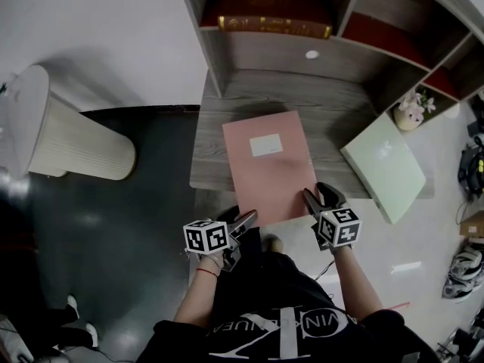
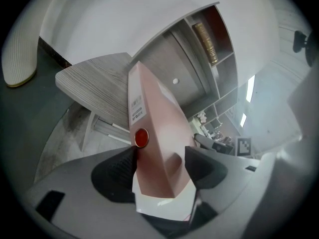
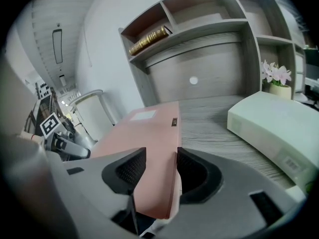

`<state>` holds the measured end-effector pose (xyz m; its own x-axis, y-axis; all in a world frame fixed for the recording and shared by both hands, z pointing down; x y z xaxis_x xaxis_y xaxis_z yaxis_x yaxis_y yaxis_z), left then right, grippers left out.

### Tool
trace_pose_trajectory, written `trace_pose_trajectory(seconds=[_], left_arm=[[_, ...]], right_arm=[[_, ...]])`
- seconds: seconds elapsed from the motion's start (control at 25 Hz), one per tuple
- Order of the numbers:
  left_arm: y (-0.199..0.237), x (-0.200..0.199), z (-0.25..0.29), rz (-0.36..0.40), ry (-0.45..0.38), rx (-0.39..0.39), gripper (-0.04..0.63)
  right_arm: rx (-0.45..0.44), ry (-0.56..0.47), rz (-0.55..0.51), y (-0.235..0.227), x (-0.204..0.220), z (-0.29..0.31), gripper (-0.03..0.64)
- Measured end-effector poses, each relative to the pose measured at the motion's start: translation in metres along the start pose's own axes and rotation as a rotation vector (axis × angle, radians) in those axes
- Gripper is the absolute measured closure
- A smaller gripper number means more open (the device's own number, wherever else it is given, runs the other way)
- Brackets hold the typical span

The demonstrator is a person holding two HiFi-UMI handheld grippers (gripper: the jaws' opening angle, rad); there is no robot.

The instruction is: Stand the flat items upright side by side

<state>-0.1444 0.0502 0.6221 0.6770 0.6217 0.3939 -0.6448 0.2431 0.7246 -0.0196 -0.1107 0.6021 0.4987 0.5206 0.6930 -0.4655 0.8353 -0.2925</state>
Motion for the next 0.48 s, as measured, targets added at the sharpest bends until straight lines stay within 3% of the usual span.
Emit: trace_pose_trajectory(seconds=[0.48], left_arm=[[-0.016, 0.032, 0.0, -0.008, 0.049, 0.02, 0.301]], right_arm=[[0.0, 0.005, -0.042, -0.003, 0.019, -0.019, 0.426]])
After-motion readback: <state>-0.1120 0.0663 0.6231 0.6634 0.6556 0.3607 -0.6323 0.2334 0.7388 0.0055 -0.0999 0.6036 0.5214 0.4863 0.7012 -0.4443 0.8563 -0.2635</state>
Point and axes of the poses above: the fingertips, and each gripper's own axes: z forward along the fingers, y to its left, x out of its underside, the point moved 1 cm from there along -z, backward along the fingers, and after that the axes turned 6 degrees about y, right-handed, at the moved point
